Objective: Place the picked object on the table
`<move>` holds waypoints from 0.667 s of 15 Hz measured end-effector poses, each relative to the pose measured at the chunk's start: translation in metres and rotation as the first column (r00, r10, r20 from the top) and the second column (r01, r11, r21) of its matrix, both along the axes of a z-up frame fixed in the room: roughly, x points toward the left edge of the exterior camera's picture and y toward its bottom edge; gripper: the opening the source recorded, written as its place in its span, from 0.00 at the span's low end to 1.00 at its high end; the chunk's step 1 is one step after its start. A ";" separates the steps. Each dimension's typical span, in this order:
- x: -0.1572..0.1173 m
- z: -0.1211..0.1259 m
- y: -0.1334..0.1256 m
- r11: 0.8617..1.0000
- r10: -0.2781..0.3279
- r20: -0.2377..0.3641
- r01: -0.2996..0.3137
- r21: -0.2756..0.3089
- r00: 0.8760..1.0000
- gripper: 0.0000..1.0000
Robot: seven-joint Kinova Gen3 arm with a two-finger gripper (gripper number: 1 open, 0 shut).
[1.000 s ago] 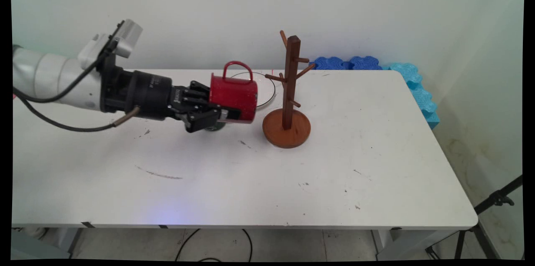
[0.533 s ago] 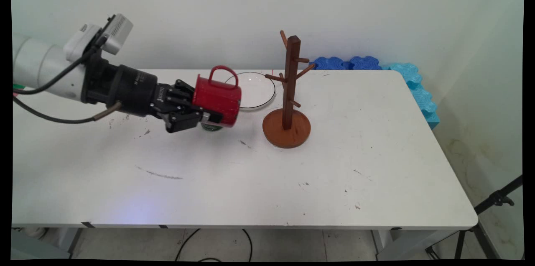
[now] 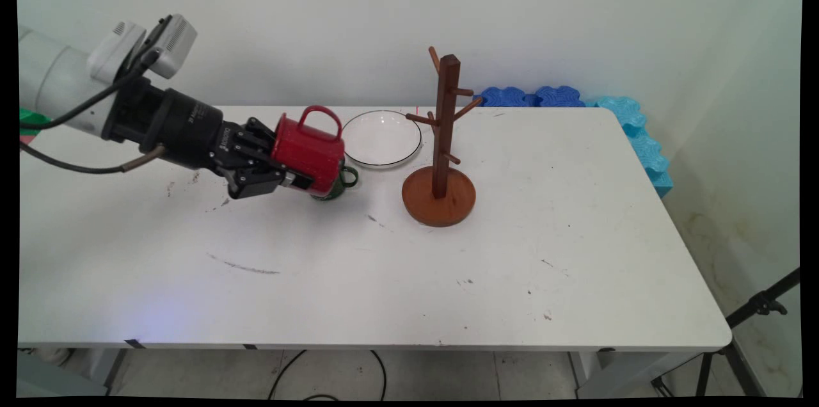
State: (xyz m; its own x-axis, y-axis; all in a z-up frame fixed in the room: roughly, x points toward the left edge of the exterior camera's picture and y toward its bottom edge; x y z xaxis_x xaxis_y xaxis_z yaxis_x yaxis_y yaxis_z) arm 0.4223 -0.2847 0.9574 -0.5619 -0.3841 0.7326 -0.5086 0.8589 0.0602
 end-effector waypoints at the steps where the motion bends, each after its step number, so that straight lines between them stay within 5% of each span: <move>1: 0.001 0.002 -0.001 1.000 -0.004 0.021 0.004 0.005 1.000 0.00; 5: 0.000 0.011 -0.003 0.999 -0.023 0.117 0.020 0.031 0.993 0.00; 10: -0.011 0.022 -0.009 0.997 -0.052 0.247 0.036 0.068 0.968 0.00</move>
State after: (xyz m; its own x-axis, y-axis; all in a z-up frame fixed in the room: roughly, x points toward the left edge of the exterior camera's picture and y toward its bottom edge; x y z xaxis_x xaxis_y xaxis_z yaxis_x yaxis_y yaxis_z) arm 0.4112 -0.2941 0.9792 -0.7407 -0.3958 0.5428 -0.4762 0.8793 -0.0088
